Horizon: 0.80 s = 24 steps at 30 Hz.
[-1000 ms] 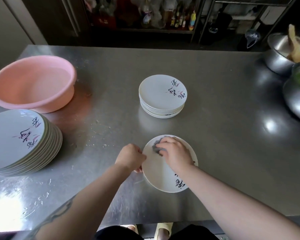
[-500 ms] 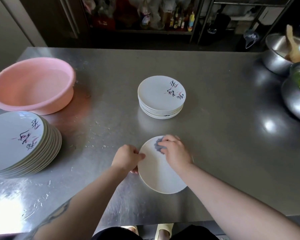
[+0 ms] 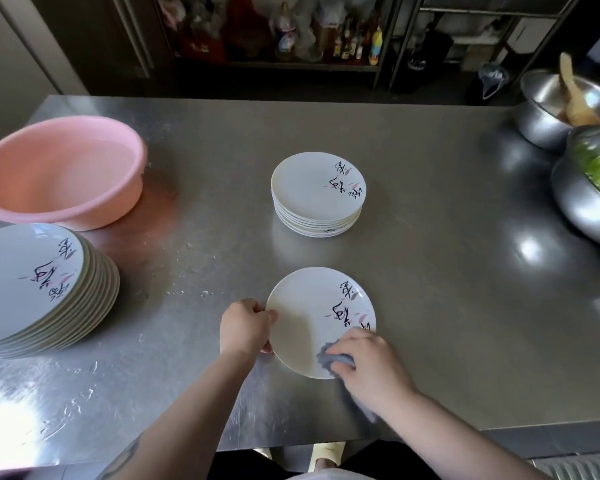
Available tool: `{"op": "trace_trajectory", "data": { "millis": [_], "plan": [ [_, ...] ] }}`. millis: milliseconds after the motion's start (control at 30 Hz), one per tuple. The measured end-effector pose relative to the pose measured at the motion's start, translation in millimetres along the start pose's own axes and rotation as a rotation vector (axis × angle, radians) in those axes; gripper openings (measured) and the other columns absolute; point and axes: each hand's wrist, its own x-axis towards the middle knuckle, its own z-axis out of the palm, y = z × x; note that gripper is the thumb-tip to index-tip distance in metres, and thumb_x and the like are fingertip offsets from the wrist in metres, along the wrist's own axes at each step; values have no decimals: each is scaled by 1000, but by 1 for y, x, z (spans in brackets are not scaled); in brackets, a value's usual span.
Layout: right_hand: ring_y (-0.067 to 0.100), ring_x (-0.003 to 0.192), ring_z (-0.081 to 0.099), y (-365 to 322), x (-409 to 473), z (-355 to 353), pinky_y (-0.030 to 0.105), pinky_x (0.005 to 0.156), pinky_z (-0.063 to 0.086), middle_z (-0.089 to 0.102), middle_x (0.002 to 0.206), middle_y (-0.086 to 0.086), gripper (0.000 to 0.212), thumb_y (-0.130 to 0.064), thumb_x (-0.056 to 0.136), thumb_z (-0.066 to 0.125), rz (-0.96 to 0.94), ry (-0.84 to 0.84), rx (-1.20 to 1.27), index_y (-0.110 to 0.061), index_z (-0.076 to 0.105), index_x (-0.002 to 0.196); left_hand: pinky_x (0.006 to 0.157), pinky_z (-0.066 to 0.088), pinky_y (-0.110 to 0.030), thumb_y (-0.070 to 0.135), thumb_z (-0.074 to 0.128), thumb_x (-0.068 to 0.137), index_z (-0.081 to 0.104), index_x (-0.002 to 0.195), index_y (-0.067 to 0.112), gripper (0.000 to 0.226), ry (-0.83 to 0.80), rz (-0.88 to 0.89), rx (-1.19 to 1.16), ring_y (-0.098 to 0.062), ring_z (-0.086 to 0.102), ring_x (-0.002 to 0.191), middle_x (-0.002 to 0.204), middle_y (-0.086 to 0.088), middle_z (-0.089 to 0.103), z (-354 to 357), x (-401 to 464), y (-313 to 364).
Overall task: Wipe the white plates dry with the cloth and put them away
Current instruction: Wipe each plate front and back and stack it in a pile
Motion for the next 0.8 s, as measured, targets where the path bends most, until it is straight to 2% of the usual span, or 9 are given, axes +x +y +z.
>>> {"op": "trace_trajectory", "data": {
  "millis": [133, 300, 367, 433, 500, 567, 633, 700, 800],
  "plan": [
    [20, 89, 57, -37, 15, 18, 26, 68, 37, 56, 88, -7, 15, -24, 81, 64, -75, -54, 89, -27, 74, 92, 53, 58, -50, 6, 66, 82, 58, 74, -4, 15, -17, -17, -35, -28, 61, 37, 48, -10, 60, -2, 2, 1],
    [16, 87, 61, -37, 25, 4, 28, 79, 47, 67, 91, 5, 15, -11, 77, 69, -87, -122, 239, -17, 77, 89, 51, 59, -45, 7, 64, 89, 57, 76, 2, 16, -112, -19, -97, -30, 65, 44, 56, -16, 65, -13, -5, -1],
    [2, 76, 62, -26, 18, -11, 17, 69, 49, 69, 85, 5, 18, 1, 75, 69, -22, 13, 421, -12, 78, 85, 53, 58, -37, 16, 63, 91, 60, 81, 9, 12, -80, 110, 6, -23, 67, 50, 59, -6, 69, -18, -13, -8],
    [-2, 69, 62, -14, 13, -24, 6, 63, 46, 68, 86, 3, 27, 10, 75, 69, 70, 196, 613, -11, 78, 88, 58, 54, -28, 19, 66, 89, 63, 87, 25, 7, 103, 305, 72, -9, 66, 62, 70, 7, 71, -21, -27, -15],
    [-2, 63, 63, -3, 9, -34, 7, 60, 47, 66, 85, 1, 38, 15, 75, 67, 99, 315, 711, -21, 76, 83, 64, 50, -18, 8, 69, 86, 64, 85, 29, 21, 195, 513, -21, -4, 64, 70, 79, 15, 69, -19, -41, -21],
    [1, 59, 64, 1, 5, -37, 13, 59, 52, 67, 86, 5, 43, 16, 76, 65, 117, 361, 780, -26, 74, 78, 73, 49, -17, 4, 75, 80, 67, 82, 29, 26, 88, 686, 19, -4, 65, 77, 84, 19, 69, -10, -50, -25],
    [-1, 63, 64, 1, 1, -34, 12, 63, 51, 68, 88, 2, 43, 13, 76, 68, 138, 402, 762, -30, 72, 75, 91, 46, -24, 16, 86, 70, 72, 86, 24, 23, -52, 874, 229, -8, 65, 94, 98, 16, 70, 2, -51, -29],
    [-6, 71, 64, 1, -2, -27, 8, 68, 48, 69, 90, -7, 46, 8, 75, 72, 152, 451, 718, -38, 70, 76, 103, 39, -32, 30, 93, 55, 76, 88, 21, 39, -101, 994, 418, -15, 66, 105, 109, 8, 72, 12, -45, -32],
    [-2, 82, 66, 2, -6, -23, 17, 77, 51, 69, 94, -12, 43, 3, 75, 74, 163, 481, 727, -39, 71, 80, 99, 38, -29, 35, 93, 49, 77, 95, 22, 50, -119, 1044, 517, -22, 66, 107, 116, 5, 71, 21, -35, -36]
  ]
}}
